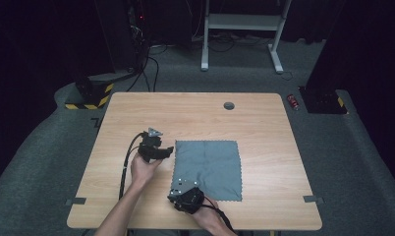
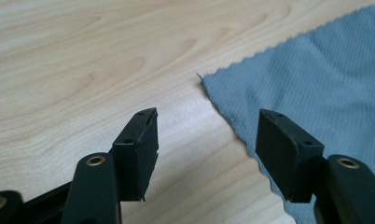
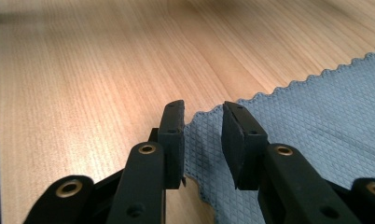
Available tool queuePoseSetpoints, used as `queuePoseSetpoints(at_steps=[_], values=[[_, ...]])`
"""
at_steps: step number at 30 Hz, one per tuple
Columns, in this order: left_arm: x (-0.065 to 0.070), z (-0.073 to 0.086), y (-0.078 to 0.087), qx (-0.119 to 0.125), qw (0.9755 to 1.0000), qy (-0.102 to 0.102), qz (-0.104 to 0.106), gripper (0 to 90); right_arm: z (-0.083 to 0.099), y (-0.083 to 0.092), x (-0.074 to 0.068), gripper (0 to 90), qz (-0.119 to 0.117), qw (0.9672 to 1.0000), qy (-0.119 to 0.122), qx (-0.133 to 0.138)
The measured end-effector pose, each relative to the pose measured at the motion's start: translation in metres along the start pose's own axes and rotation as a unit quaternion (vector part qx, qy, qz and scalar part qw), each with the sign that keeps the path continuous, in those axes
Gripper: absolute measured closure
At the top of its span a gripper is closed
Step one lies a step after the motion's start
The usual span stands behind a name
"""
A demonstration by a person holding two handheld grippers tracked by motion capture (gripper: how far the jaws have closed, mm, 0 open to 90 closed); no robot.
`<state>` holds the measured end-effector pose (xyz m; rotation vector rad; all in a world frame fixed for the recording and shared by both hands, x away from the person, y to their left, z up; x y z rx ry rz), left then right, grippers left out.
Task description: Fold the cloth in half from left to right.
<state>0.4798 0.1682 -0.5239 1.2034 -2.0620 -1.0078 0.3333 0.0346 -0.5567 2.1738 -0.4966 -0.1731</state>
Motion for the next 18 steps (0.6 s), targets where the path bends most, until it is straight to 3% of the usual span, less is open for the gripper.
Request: queuePoseSetpoints(at_steps=[2,5,12,16,18], values=[[-0.002,-0.005,-0.003,-0.007,0.9999,-0.007,-0.006,38.3,0.001,0.001,-0.001,68.9,-0.007,0.9999,-0.010,0.002],[-0.004,-0.009,-0.006,0.010,0.9999,0.009,0.005,39.3,0.001,0.002,-0.004,68.7,-0.007,0.9999,-0.004,0.008],[-0.012,-0.009,-0.024,0.005,0.9995,0.032,0.004,40.4,-0.001,-0.002,-0.010,68.4,-0.004,1.0000,0.002,0.005],[-0.012,-0.012,-0.034,0.018,0.9987,0.044,0.019,40.6,0.000,-0.001,-0.011,68.8,-0.001,1.0000,0.000,0.004],[-0.009,-0.015,-0.039,-0.002,0.9992,0.035,0.019,39.9,0.000,-0.001,-0.012,69.3,-0.001,1.0000,-0.001,0.004]])
Point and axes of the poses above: each handheld gripper's, and its own axes: y roughly backward along the jaws, z roughly out of its underside, x roughly to its right, the point moved 5 cm from there along -y, roughly forward along the jaws, and after that the axes turned 9 degrees about -x, right-handed, at the moved point
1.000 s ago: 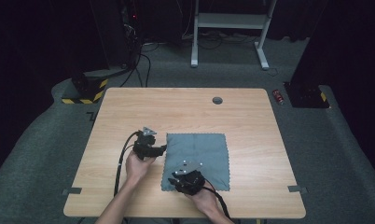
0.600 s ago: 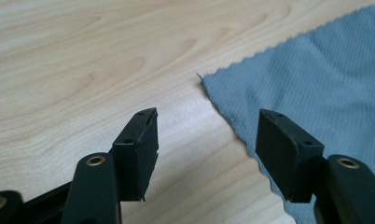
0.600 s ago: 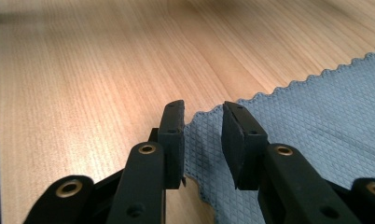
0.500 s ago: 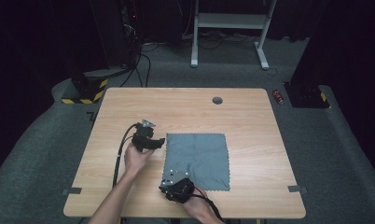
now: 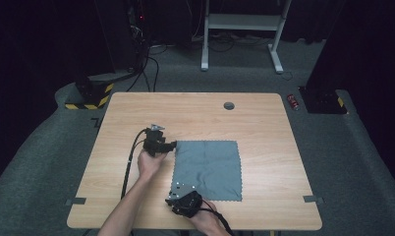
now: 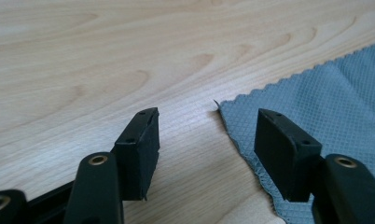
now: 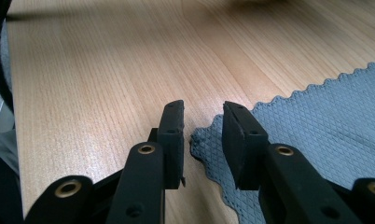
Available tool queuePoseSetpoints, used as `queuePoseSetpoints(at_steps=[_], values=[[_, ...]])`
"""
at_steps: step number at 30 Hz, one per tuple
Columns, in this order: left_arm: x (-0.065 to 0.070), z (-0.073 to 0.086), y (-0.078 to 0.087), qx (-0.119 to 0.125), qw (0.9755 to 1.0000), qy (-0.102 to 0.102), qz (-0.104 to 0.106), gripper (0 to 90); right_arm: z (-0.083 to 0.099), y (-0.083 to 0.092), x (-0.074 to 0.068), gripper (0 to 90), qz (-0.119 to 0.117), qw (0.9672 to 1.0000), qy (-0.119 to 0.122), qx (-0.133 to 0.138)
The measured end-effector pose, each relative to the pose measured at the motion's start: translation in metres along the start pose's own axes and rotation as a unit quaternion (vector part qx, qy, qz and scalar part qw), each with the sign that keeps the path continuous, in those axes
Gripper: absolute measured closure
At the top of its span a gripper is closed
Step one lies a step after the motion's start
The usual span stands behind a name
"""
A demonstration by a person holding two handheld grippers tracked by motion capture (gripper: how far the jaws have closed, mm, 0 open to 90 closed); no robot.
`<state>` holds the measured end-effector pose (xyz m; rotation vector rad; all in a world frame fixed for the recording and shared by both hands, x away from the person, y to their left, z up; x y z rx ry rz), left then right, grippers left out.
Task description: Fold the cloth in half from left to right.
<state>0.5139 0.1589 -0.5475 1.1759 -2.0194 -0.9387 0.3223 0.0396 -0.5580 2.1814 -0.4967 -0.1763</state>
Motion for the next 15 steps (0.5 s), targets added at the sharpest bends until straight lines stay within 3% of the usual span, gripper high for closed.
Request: queuePoseSetpoints(at_steps=[2,4,7,10,14,15], values=[[0.004,-0.005,-0.002,0.003,0.9999,-0.010,-0.008,39.5,0.000,0.000,0.000,69.7,0.000,1.0000,0.001,0.000],[0.006,-0.009,-0.004,0.000,0.9999,-0.008,-0.007,40.6,0.000,0.000,0.000,70.6,0.001,1.0000,0.003,-0.001],[0.008,-0.014,-0.010,-0.012,0.9994,-0.020,-0.025,43.8,0.000,0.000,-0.001,72.3,0.001,1.0000,0.002,-0.001],[0.010,-0.014,-0.013,-0.013,0.9993,-0.018,-0.030,49.5,0.000,0.001,-0.001,75.5,0.001,1.0000,0.004,-0.002],[0.012,-0.014,-0.013,-0.015,0.9987,-0.030,-0.039,61.1,0.000,0.001,-0.002,79.2,0.004,0.9999,0.010,-0.005],[0.014,-0.014,-0.013,-0.017,0.9979,-0.043,-0.045,66.2,-0.001,0.001,-0.002,82.2,0.010,0.9998,0.013,-0.007]])
Point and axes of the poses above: each handheld gripper's, and its own axes: y roughly backward along the jaws, z roughly out of its underside, x roughly to its right, the point moved 5 cm from there along -y, roughly forward along the jaws, and after that the axes turned 9 degrees about -x, right-handed, at the moved point
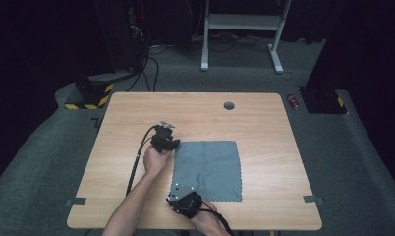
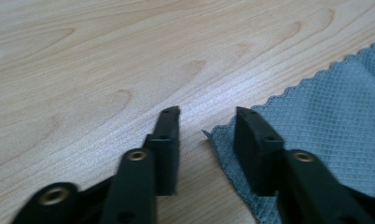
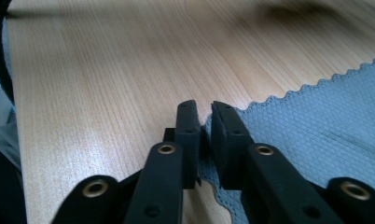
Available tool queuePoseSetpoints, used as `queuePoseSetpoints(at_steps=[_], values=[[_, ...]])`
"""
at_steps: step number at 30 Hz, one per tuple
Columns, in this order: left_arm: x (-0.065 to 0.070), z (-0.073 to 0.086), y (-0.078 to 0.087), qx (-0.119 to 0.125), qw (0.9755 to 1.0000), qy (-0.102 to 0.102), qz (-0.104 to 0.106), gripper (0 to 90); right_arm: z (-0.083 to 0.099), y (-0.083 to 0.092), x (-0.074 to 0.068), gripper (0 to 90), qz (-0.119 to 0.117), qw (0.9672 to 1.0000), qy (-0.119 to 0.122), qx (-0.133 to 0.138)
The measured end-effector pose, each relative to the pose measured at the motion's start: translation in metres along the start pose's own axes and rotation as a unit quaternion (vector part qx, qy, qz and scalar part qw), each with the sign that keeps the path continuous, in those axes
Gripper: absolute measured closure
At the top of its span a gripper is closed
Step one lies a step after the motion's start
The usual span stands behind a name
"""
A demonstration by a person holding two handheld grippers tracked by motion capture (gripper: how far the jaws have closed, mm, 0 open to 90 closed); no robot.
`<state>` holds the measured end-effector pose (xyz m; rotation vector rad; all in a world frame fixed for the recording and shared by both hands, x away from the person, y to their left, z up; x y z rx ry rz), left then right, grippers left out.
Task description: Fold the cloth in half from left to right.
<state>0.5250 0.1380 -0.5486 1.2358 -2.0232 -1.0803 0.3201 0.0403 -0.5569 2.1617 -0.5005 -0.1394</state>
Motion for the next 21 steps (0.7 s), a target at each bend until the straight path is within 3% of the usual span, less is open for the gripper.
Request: queuePoseSetpoints(at_steps=[1,6,10,21], values=[[0.001,0.000,0.000,0.000,1.0000,-0.010,-0.001,69.3,0.000,0.000,0.000,83.2,0.002,1.0000,0.000,-0.002],[0.006,0.000,0.000,-0.003,0.9997,-0.020,0.015,87.9,-0.001,0.000,0.000,88.1,0.011,0.9999,0.004,-0.006],[0.005,-0.004,0.000,-0.019,0.9992,-0.025,0.024,89.8,-0.001,0.000,0.000,89.0,0.011,0.9999,0.003,-0.006],[-0.005,-0.011,0.015,0.011,0.9987,0.003,0.049,90.0,-0.004,0.007,0.002,89.7,0.009,0.9999,0.002,0.004]])
Point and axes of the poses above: each handheld gripper's, and its own axes: y roughly backward along the jaws, z roughly out of its underside, x roughly to its right, the point moved 5 cm from there along -y, roughly forward along the jaws, and after that the axes turned 9 degrees about -x, right-handed, at the moved point
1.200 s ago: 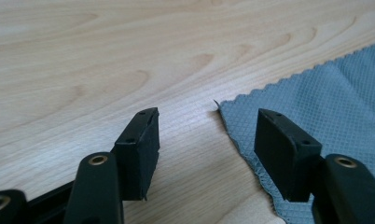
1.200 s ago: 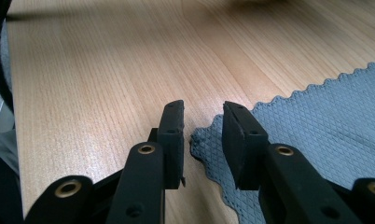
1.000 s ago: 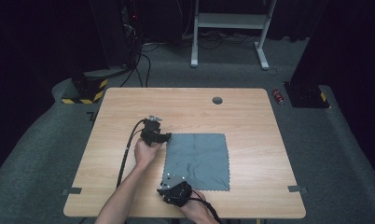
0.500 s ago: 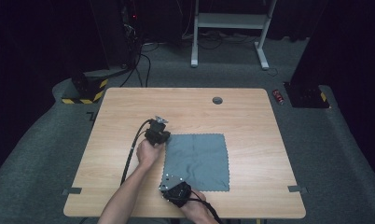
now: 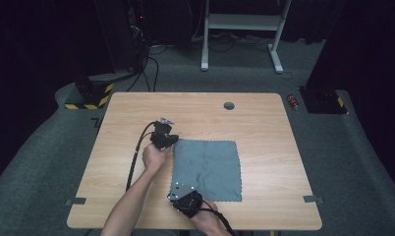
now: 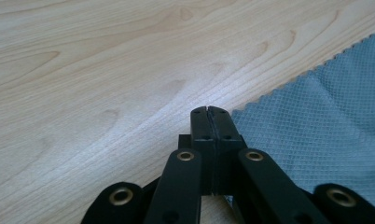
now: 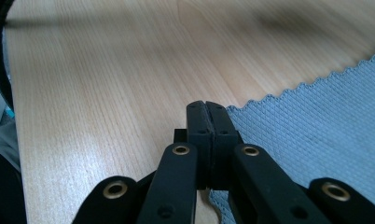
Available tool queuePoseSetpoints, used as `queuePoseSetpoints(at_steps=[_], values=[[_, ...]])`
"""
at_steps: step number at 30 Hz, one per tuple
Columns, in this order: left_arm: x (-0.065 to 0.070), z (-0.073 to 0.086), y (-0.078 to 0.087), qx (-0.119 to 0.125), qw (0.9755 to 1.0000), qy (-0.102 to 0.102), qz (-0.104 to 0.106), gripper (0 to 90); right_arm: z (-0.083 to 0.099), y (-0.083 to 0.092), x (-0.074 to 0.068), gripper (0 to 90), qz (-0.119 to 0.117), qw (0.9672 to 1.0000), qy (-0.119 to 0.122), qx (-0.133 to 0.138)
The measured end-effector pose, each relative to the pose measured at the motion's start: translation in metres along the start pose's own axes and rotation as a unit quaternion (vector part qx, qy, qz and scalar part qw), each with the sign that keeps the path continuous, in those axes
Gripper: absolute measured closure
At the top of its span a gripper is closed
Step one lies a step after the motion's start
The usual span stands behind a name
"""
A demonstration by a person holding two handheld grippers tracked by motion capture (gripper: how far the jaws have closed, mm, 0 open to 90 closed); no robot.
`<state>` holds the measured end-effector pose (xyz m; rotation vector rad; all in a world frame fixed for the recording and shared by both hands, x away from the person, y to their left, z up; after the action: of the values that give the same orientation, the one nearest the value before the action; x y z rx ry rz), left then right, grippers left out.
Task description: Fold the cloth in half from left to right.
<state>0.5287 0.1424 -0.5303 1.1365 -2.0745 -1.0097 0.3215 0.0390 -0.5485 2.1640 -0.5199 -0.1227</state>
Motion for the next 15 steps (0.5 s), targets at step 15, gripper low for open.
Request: queuePoseSetpoints(at_steps=[15], values=[[-0.028,0.003,0.034,0.033,0.9992,0.022,0.000,90.0,-0.026,0.006,-0.002,89.9,-0.018,0.9995,0.004,0.025]])
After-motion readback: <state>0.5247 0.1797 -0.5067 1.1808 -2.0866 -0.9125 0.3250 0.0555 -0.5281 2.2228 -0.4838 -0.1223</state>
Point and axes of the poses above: each handheld gripper's, and its own axes: y roughly backward along the jaws, z roughly out of its underside, x roughly to its right, the point moved 5 cm from there along -y, roughly forward along the jaws, and after that the axes turned 9 degrees about -x, right-handed, at the moved point
